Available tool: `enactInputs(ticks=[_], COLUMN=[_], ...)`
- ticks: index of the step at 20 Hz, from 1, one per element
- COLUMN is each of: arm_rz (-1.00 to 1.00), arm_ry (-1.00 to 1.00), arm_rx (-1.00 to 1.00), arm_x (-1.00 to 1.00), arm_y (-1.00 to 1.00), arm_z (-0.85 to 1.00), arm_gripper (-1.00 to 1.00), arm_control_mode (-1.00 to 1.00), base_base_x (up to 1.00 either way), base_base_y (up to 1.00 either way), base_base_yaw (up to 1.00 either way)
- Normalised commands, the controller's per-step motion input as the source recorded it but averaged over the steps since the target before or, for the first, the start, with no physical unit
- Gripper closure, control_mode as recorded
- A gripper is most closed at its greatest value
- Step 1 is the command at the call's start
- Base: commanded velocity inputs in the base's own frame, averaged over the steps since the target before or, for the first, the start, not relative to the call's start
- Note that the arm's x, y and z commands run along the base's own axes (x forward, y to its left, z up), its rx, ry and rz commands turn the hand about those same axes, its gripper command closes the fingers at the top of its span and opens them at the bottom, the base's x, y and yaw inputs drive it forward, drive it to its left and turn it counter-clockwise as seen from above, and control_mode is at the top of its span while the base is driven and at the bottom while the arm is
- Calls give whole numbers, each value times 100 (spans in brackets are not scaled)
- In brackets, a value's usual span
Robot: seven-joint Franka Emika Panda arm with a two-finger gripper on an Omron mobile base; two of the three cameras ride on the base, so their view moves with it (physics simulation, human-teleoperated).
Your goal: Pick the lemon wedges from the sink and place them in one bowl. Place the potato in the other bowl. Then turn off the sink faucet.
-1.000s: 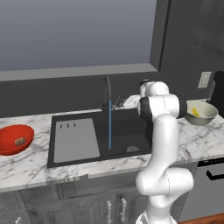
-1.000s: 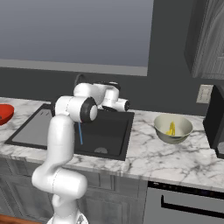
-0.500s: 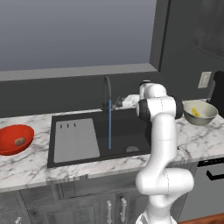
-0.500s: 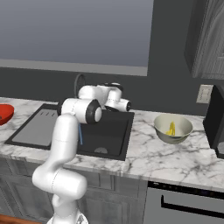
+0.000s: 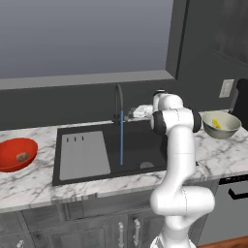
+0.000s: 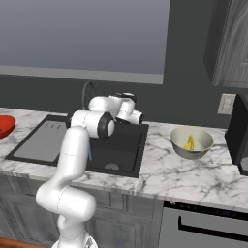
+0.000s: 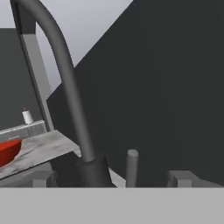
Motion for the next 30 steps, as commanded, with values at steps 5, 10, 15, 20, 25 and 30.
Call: enactInputs(ticks=[5, 10, 15, 20, 25, 30], arm_rz=[0, 0, 0, 0, 0, 0], arm_ry=[0, 0, 0, 0, 0, 0], arm_rx=[3, 0, 0, 0, 0, 0], arm_x=[9, 12, 14, 23, 31, 34], arm_y=[11, 0, 0, 0, 0, 0], arm_z=[-10, -17, -12, -7, -7, -8], arm_gripper=[-100, -100, -100, -100, -100, -100], arm_control_mode=[-100, -100, -100, -100, -100, -100], base_base_x=[0, 0, 0, 0, 0, 0], base_base_y=[0, 0, 0, 0, 0, 0], base_base_yaw=[0, 0, 0, 0, 0, 0])
